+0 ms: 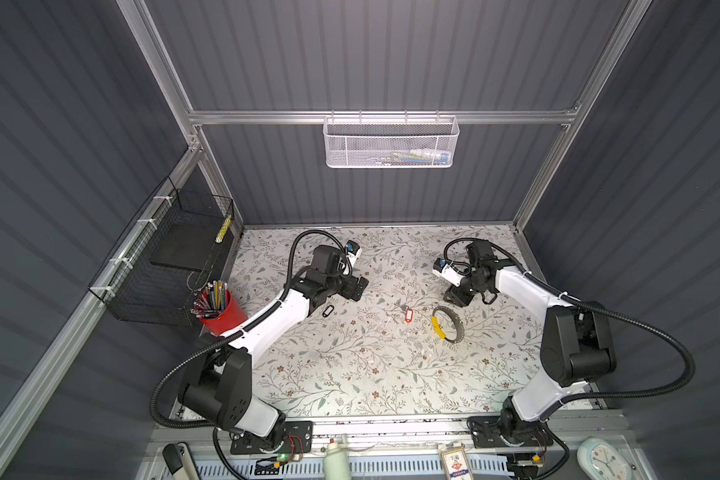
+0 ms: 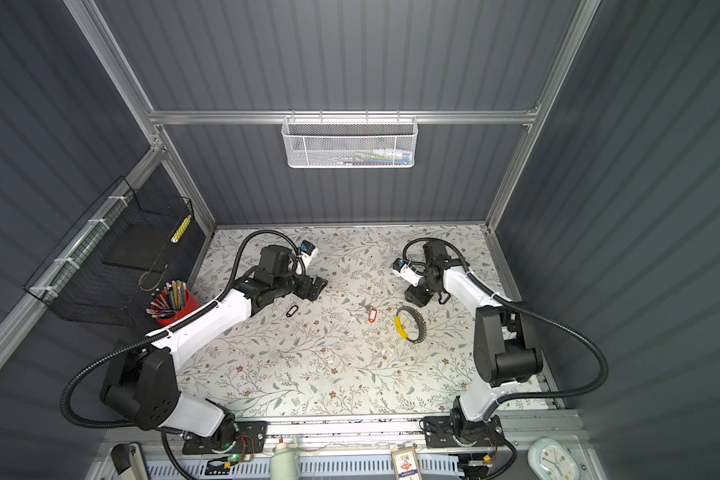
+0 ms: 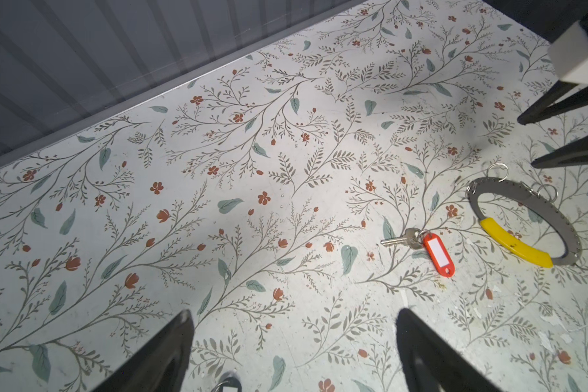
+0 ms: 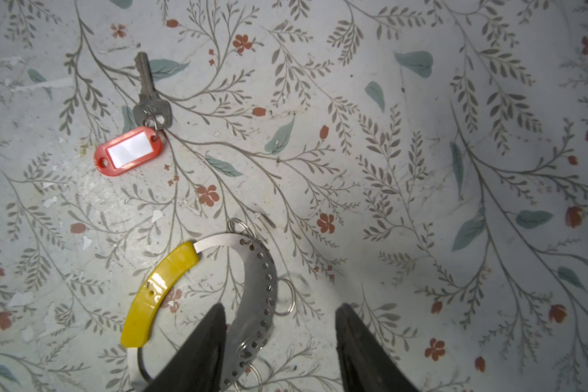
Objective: Put the keys on the keyring
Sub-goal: 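Move both grippers forward toward the keyring and red-tagged key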
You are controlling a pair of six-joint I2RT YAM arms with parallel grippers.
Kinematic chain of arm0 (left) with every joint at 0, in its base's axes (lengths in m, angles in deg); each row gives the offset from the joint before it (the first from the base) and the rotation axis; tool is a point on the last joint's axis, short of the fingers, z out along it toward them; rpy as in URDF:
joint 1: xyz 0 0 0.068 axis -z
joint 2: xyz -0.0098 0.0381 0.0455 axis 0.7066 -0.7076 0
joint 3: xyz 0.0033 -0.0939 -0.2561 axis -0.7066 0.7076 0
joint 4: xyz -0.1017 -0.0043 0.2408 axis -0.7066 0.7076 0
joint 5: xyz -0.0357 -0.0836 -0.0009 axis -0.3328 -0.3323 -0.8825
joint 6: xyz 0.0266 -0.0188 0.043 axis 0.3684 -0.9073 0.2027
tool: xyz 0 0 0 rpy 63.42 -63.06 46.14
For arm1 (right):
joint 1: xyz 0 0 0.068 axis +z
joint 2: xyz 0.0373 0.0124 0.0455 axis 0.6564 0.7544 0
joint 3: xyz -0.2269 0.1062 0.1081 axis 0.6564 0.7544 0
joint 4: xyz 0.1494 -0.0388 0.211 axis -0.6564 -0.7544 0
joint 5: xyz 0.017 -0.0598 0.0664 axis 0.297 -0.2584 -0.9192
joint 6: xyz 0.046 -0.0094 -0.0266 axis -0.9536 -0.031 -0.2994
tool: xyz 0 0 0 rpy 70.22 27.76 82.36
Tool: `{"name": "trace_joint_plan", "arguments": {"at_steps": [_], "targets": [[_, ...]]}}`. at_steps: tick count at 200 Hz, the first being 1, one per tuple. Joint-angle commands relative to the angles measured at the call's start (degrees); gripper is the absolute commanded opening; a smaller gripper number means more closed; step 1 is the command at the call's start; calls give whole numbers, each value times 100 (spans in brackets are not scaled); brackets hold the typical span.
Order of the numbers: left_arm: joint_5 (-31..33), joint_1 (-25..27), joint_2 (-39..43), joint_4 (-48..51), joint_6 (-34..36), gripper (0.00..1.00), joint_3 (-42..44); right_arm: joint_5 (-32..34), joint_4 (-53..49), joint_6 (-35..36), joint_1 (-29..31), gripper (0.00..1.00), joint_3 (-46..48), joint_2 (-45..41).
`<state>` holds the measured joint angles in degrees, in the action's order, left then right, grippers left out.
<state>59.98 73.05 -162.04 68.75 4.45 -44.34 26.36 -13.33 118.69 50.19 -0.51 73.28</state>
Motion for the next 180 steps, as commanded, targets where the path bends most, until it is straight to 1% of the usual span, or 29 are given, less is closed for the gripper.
{"name": "trace_joint_plan", "arguments": {"at_steps": [1, 14, 45, 89, 124, 180], "targets": [[58, 37, -110, 107, 149, 94, -187, 44, -150, 127, 32, 52, -256, 138], [115, 34, -184, 190, 186, 93, -246, 139, -164, 113, 73, 49, -303, 270], [177, 38, -235, 174, 208, 93, -258, 191, -56, 31, 137, 47, -160, 367], [196, 38, -342, 137, 321, 94, -334, 231, 18, -72, 241, 46, -180, 457], [491, 38, -311, 154, 282, 94, -274, 440, -27, -122, 427, 46, -341, 719], [587, 34, -187, 113, 300, 94, -137, 781, 144, -524, 459, 45, -397, 878]]}}
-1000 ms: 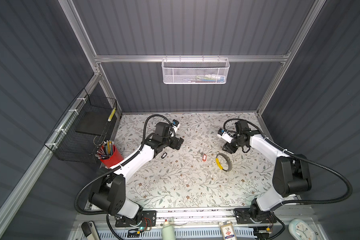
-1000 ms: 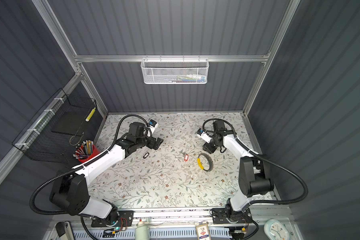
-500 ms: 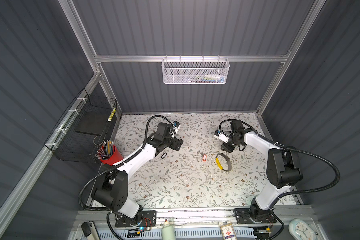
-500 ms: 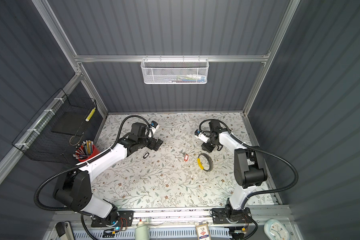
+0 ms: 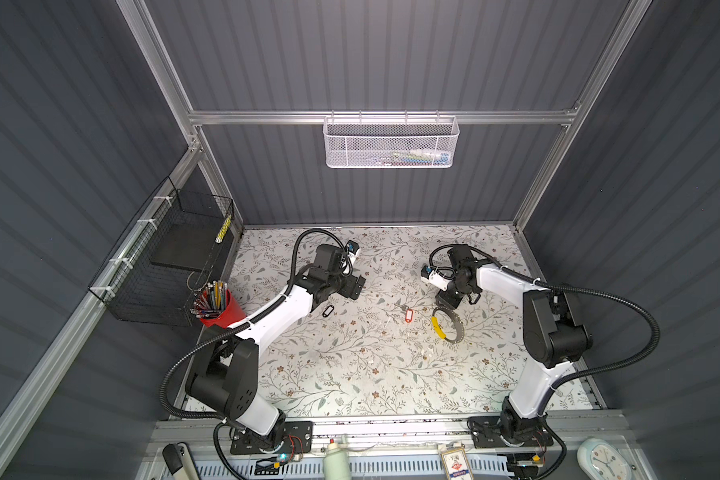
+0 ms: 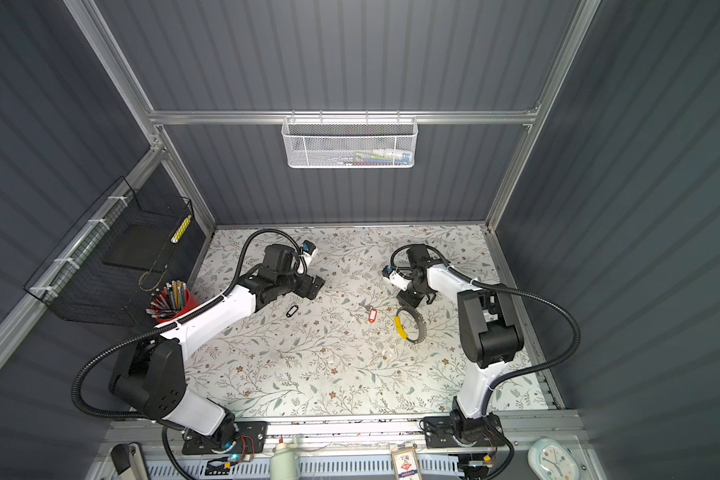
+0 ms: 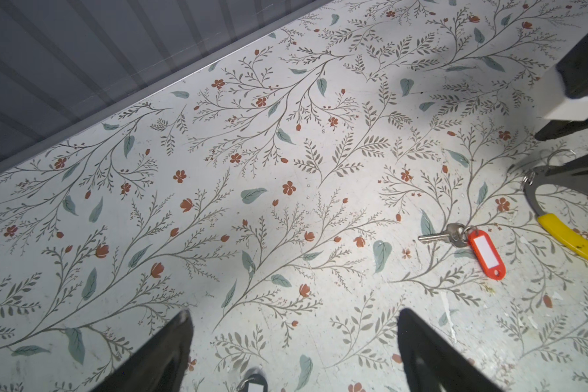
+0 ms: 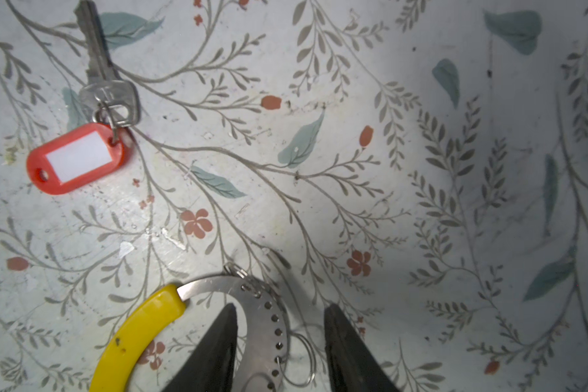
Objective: Put the keys on the keyring
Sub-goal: 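Move both grippers forward toward the keyring and red-tagged key, then lower the right gripper onto the silver keyring rim and close it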
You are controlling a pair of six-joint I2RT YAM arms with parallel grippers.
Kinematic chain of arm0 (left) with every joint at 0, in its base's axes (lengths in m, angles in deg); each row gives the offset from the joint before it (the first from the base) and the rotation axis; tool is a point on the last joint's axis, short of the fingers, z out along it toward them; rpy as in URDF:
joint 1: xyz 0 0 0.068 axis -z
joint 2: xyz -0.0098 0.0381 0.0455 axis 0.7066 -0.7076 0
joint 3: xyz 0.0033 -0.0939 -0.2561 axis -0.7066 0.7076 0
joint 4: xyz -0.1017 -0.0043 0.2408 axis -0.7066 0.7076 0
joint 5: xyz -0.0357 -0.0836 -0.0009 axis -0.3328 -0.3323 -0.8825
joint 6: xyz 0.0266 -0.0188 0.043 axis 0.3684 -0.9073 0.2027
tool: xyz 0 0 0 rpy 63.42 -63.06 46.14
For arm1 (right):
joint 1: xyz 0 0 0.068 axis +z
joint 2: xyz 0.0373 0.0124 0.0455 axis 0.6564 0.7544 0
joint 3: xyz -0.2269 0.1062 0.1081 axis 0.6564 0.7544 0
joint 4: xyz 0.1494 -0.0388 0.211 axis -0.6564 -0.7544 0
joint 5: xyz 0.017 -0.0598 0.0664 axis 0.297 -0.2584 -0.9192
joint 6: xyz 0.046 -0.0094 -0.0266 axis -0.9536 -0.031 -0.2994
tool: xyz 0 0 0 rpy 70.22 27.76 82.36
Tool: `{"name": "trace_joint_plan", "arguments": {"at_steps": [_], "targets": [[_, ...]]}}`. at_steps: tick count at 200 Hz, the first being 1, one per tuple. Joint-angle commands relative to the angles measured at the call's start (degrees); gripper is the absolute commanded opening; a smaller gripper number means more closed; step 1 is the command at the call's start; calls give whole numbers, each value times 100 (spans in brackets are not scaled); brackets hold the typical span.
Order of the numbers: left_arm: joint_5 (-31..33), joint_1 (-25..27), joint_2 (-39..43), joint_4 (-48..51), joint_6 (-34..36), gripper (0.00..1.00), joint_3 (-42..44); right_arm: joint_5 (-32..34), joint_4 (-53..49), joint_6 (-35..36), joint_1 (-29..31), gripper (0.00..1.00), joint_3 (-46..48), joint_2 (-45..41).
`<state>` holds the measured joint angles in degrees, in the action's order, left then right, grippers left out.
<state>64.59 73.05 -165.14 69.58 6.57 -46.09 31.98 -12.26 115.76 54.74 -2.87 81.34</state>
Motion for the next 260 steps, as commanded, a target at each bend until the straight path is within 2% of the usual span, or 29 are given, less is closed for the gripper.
{"name": "trace_joint_plan", "arguments": {"at_steps": [1, 104, 260], "targets": [[127, 36, 125, 28, 89, 94, 36, 223, 37, -238, 6, 45, -164, 73], [85, 38, 180, 14, 5, 94, 175, 127, 13, -319, 113, 41, -172, 252], [100, 38, 215, -2, -27, 94, 252, 0, -80, -367, 175, 28, -167, 475]]}}
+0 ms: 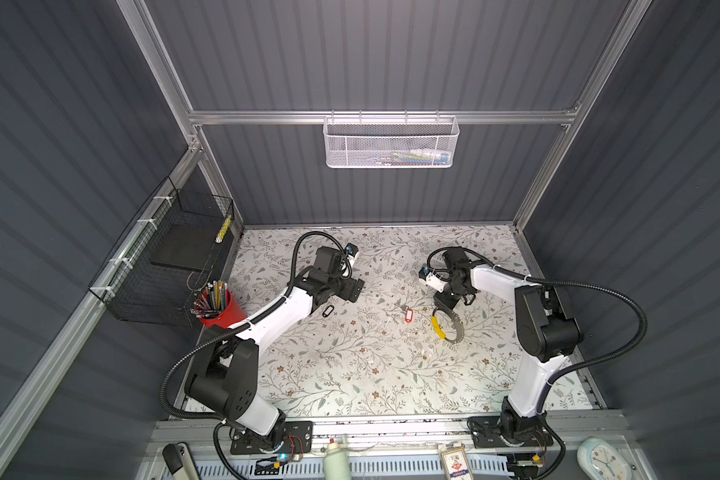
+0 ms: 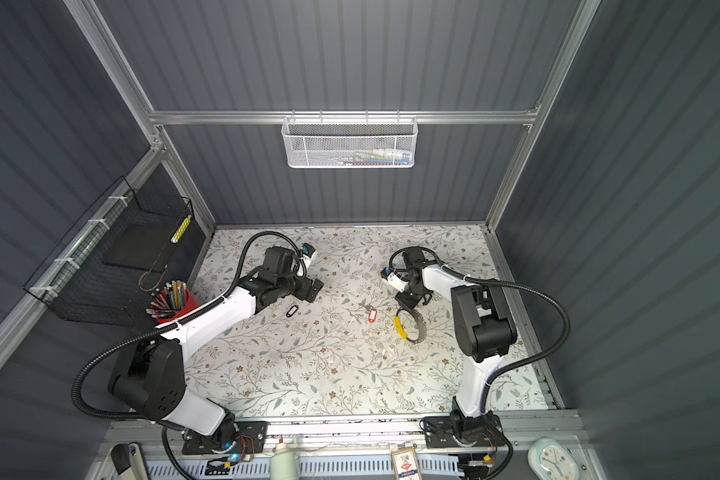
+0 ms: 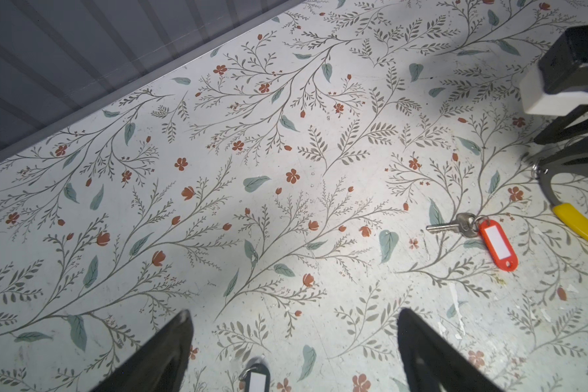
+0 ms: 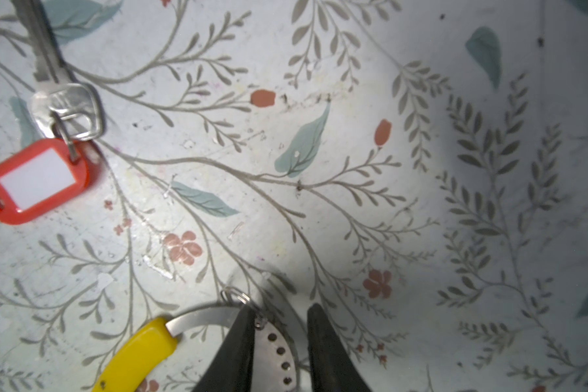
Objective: Put the keys on the keyring
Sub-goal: 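Lower the right gripper onto the silver keyring rim and close it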
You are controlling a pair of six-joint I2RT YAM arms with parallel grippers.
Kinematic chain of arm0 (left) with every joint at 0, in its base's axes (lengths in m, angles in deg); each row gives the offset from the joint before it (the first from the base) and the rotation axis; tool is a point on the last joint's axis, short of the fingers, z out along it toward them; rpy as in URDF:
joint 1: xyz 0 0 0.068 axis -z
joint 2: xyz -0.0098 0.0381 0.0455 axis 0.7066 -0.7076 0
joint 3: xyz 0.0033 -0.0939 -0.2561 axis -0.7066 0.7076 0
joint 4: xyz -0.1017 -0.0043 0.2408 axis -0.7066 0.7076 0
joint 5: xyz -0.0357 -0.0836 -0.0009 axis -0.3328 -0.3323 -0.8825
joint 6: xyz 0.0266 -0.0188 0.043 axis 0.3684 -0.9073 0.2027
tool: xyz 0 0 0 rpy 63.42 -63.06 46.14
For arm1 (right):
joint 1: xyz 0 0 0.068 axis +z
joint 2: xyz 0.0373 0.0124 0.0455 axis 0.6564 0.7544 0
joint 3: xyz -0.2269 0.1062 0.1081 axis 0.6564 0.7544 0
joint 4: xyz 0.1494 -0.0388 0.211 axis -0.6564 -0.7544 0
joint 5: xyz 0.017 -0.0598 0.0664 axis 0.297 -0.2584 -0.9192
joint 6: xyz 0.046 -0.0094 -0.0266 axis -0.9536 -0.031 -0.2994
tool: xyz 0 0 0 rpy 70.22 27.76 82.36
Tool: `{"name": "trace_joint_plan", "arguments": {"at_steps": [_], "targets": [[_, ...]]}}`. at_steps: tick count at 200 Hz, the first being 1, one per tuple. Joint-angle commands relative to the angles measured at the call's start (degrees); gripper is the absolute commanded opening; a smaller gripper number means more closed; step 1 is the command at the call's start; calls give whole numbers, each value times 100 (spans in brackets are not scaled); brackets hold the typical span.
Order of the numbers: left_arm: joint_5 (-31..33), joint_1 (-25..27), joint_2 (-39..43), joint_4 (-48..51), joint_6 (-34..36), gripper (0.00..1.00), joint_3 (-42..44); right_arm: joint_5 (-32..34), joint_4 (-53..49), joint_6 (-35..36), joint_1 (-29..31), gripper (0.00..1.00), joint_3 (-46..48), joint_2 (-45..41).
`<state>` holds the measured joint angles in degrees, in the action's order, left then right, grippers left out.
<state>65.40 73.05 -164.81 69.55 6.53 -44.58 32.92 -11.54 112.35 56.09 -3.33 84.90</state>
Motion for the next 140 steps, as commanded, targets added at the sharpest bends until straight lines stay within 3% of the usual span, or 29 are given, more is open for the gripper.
{"name": "trace_joint_plan", "arguments": {"at_steps": [1, 85, 140], "targets": [[20, 38, 183, 1, -22, 94, 99, -90, -159, -22, 40, 28, -121, 121], [39, 38, 218, -11, -30, 94, 166, -102, -221, -2, 53, 13, -116, 132], [-20, 38, 283, -15, -62, 94, 168, -68, -159, 107, 134, 6, 24, -289]]}}
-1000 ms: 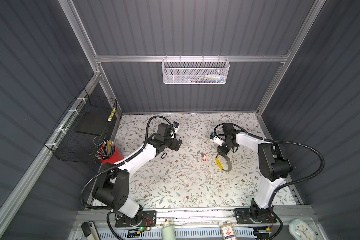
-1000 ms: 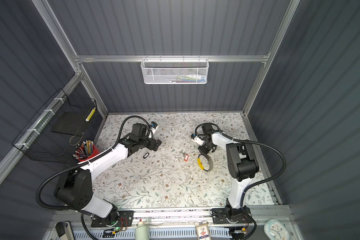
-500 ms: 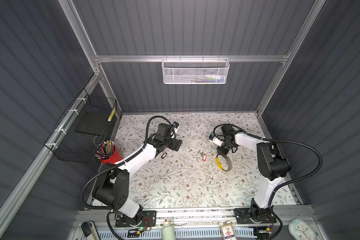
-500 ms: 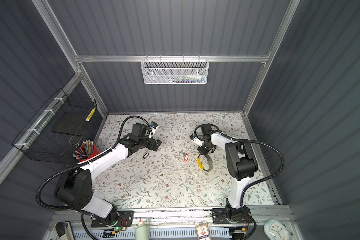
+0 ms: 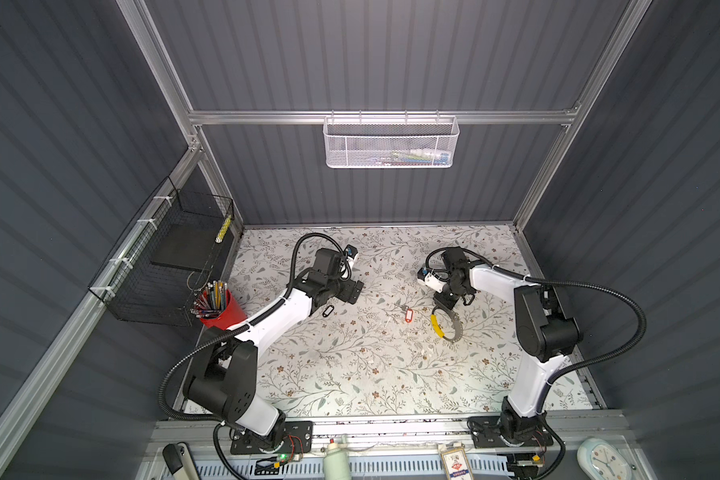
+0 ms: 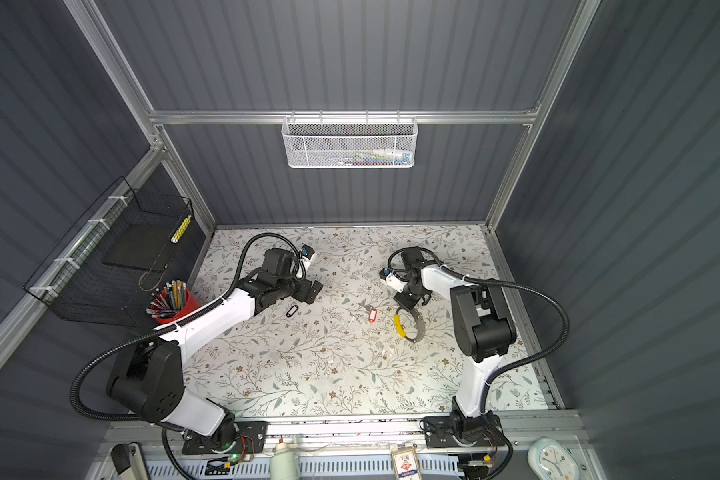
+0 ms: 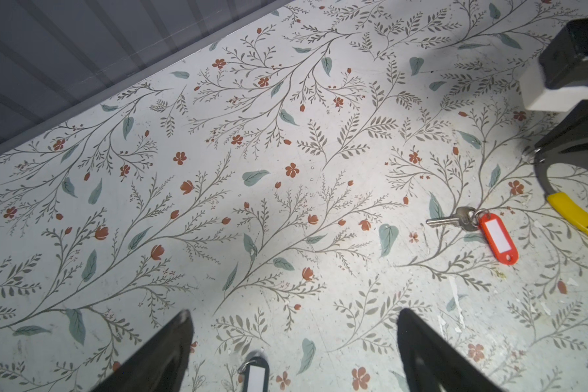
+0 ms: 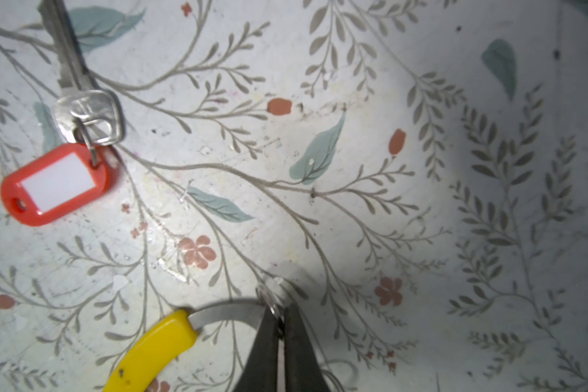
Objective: Put the keys on the keyring
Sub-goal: 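Lower the right gripper onto the silver keyring rim and close it, then lift the keyring with the right gripper toward the left gripper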
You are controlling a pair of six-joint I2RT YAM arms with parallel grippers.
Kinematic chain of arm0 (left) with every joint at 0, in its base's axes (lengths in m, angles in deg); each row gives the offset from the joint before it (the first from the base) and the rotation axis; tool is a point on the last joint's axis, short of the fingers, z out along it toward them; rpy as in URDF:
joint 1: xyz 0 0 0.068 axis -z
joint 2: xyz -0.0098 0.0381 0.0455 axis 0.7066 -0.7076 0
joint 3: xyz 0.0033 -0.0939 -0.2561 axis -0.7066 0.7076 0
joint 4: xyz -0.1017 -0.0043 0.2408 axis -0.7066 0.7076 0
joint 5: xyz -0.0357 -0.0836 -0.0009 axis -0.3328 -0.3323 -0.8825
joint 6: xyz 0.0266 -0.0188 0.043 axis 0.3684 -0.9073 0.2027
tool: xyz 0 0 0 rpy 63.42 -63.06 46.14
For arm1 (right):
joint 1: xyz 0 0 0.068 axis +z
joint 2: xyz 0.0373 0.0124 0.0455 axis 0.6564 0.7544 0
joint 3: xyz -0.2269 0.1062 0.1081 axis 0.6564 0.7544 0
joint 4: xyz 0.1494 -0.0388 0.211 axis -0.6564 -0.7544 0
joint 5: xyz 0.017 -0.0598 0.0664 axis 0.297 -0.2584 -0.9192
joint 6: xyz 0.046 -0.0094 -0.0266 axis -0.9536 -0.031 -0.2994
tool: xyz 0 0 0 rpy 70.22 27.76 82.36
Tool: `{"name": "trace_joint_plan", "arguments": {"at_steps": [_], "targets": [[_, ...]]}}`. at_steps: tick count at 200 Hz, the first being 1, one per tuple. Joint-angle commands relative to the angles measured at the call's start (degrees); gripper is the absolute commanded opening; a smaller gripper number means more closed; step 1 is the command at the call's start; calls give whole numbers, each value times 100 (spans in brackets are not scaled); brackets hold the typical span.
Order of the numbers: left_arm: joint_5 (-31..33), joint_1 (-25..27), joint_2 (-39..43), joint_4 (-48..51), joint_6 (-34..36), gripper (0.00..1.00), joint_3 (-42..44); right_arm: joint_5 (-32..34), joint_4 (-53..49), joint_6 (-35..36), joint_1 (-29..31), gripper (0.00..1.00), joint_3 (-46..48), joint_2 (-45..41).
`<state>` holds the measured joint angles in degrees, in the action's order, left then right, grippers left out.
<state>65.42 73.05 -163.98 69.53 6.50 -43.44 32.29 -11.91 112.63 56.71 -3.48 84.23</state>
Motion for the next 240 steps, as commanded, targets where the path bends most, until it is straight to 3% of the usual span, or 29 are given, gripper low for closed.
{"name": "trace_joint_plan", "arguments": {"at_steps": [1, 79, 123, 179, 240], "targets": [[-23, 38, 203, -13, -57, 94, 53, -5, -117, 83, 74, 6, 47, -227], [-525, 38, 640, -489, -120, 92, 420, -201, 375, 513, 307, 3, 679, -1593], [-1665, 47, 1172, -1514, 174, 85, 993, -992, 1124, 613, 485, 7, 1202, -2703], [-2459, 123, 1431, -1824, 418, 76, 931, -2162, 2422, 472, 575, 6, 1835, -3813], [-3091, 537, 1707, -1949, 1498, 65, 969, -2909, 3631, 297, 575, 5, 2333, -4349]]}}
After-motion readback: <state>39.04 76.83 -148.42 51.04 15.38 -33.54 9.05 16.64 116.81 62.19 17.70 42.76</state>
